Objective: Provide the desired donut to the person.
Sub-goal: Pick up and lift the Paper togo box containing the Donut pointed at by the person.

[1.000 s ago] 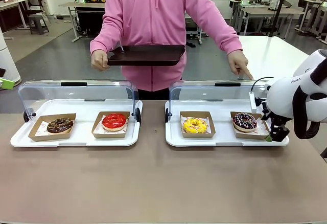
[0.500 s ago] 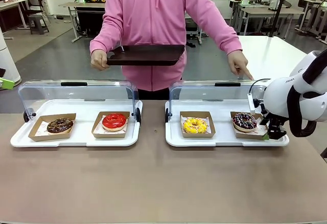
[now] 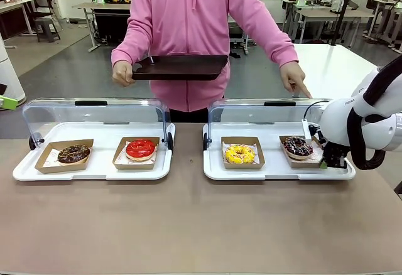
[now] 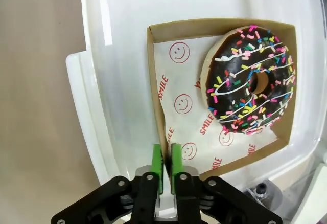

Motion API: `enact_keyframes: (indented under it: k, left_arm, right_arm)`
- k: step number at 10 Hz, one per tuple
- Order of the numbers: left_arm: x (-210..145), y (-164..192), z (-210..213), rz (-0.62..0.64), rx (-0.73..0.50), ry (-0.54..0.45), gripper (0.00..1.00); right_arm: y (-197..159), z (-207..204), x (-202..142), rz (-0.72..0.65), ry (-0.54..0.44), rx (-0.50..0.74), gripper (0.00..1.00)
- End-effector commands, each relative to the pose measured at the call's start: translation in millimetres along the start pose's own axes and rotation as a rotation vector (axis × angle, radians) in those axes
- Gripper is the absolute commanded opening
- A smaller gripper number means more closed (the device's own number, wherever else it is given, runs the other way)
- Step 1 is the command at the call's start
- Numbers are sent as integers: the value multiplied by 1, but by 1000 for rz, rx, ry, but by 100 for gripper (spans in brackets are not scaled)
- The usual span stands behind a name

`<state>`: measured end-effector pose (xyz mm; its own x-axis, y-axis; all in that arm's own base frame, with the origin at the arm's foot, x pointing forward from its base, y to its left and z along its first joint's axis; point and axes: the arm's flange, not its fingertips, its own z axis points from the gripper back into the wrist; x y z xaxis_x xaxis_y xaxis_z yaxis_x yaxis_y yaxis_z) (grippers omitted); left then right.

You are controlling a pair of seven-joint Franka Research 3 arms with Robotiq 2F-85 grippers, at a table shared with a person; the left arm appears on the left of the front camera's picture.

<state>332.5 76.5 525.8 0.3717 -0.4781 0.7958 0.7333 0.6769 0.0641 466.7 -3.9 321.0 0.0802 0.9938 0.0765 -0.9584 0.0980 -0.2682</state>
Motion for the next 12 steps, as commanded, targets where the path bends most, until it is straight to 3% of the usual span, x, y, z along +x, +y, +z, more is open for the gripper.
enact_keyframes:
  k: [1, 5, 7, 8, 10, 12]
  left_arm:
    - [0, 1, 0, -2, -7, -11, 100]
    - [0, 1, 0, -2, -7, -11, 100]
    - [0, 1, 0, -2, -7, -11, 100]
    - [0, 1, 0, -2, -7, -11, 100]
    - [0, 1, 0, -2, -7, -11, 100]
    - [0, 1, 0, -2, -7, -11, 100]
  right_arm:
    - [-3, 2, -5, 37, -38, 15, 0]
    - [38, 60, -1, 97, -52, -44, 0]
    - [71, 111, 4, 17, -79, -65, 0]
    - [94, 146, 11, 63, -126, 5, 0]
    - [126, 215, 23, 158, -86, 159, 0]
    - [122, 269, 46, 126, -62, 129, 0]
